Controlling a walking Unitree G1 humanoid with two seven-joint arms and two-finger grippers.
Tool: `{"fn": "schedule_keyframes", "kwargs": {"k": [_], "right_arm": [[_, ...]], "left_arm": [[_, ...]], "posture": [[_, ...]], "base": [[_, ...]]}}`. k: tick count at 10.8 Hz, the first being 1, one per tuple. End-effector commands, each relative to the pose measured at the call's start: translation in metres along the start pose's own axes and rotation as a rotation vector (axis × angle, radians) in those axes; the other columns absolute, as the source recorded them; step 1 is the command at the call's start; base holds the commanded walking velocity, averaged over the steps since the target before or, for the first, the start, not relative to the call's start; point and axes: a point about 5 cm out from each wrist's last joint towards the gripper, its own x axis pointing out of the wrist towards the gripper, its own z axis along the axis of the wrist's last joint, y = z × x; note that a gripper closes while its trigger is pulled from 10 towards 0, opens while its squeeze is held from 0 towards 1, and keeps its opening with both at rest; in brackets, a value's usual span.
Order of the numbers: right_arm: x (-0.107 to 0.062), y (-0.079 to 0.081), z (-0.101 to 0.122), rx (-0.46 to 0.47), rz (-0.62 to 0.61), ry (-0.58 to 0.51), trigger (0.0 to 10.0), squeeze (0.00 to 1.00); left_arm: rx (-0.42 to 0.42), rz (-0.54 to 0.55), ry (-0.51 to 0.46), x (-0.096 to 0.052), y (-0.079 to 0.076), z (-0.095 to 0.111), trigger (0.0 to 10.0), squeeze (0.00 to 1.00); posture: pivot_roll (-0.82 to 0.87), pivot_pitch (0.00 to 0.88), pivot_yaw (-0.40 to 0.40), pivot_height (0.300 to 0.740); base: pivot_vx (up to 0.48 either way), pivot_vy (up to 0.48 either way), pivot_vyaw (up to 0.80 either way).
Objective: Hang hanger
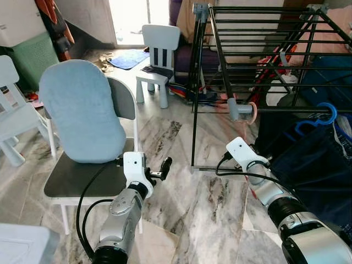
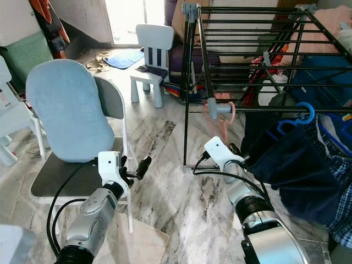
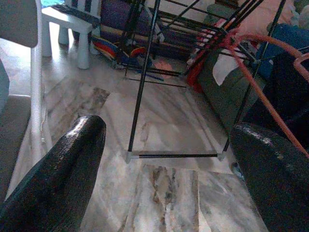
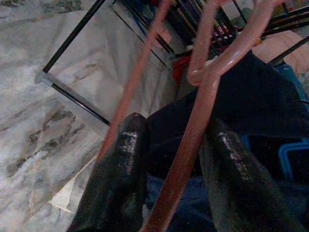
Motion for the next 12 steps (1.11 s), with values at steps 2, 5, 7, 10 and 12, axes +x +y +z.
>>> {"fn": "schedule_keyframes", "kwargs": {"k": [2, 5, 7, 10, 12], "right_arm": [[0.000, -0.005, 0.002, 0.027, -0.041, -0.031, 10.0, 1.00], [-0.009, -0.009, -0.001, 0.076, -0.071, -0.121, 10.0, 1.00], [-0.024, -0.013, -0.012, 0.107, -0.094, -0.159, 10.0, 1.00], [-0.043, -0.016, -0.014, 0.161, -0.119, -0.192, 10.0, 1.00], [-0.048, -0.018, -0.011, 0.172, -0.127, -0.198, 10.0, 1.00]], "left_arm": [[-0.021, -0.003, 0.011, 0.002, -0.005, -0.001, 10.0, 0.00], [-0.019, 0.004, 0.018, -0.002, -0.003, -0.002, 10.0, 0.00], [0.012, 0.039, 0.036, -0.005, 0.003, -0.003, 10.0, 0.00], [0.023, 0.032, 0.047, -0.003, 0.004, -0.001, 10.0, 0.00], [0.031, 0.025, 0.034, -0.003, 0.002, 0.006, 10.0, 0.00]], "posture": [[-0.18, 0.000, 0.003, 0.740], [-0.18, 0.000, 0.007, 0.740], [-0.18, 0.000, 0.017, 0.740], [-0.19, 0.000, 0.034, 0.740], [-0.19, 0.000, 0.034, 0.740]], "base": [[0.000, 0.000, 0.00], [0.000, 0.000, 0.00], [0.000, 0.000, 0.00], [0.000, 0.000, 0.00], [0.000, 0.000, 0.00]]}}
